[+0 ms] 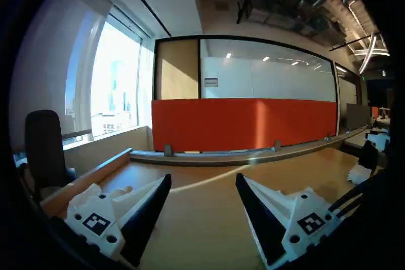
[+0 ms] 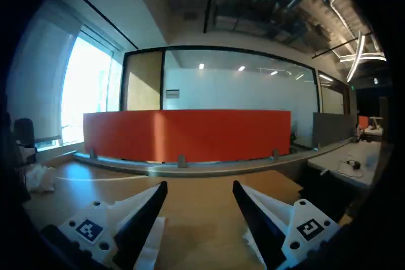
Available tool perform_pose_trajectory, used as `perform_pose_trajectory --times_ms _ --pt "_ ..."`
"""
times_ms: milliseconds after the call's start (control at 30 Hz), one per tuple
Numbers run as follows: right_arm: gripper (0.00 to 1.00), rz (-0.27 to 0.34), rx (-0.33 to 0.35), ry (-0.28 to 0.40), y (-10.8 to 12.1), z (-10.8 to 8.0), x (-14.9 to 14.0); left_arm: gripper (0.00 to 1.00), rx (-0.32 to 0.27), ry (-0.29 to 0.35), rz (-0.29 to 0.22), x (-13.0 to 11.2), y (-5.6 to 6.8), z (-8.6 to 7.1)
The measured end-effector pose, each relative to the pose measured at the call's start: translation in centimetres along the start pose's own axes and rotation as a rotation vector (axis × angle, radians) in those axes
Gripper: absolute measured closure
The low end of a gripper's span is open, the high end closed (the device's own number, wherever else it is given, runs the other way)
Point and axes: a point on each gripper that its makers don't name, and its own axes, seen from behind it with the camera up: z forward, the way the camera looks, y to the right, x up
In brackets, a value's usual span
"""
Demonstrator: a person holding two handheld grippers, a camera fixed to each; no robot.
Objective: Fold towel
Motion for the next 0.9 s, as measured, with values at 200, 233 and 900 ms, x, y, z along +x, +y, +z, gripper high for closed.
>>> perform_pose_trajectory --times_ms 200,233,900 --pt "0.00 -0.023 0.002 0.001 -0.3 -0.2 4.0 0.06 0.000 -0.012 0.013 3.6 -0.3 -0.4" --pt "0.00 -0.026 0.002 0.002 -0.4 -0.2 4.8 0.06 -0.004 -0.014 0.013 4.1 -0.2 -0.5" --pt "0.00 -0.063 0.076 -0.039 -1.5 0.5 8.4 0.06 -0.130 -0.093 0.007 6.5 3.6 0.8"
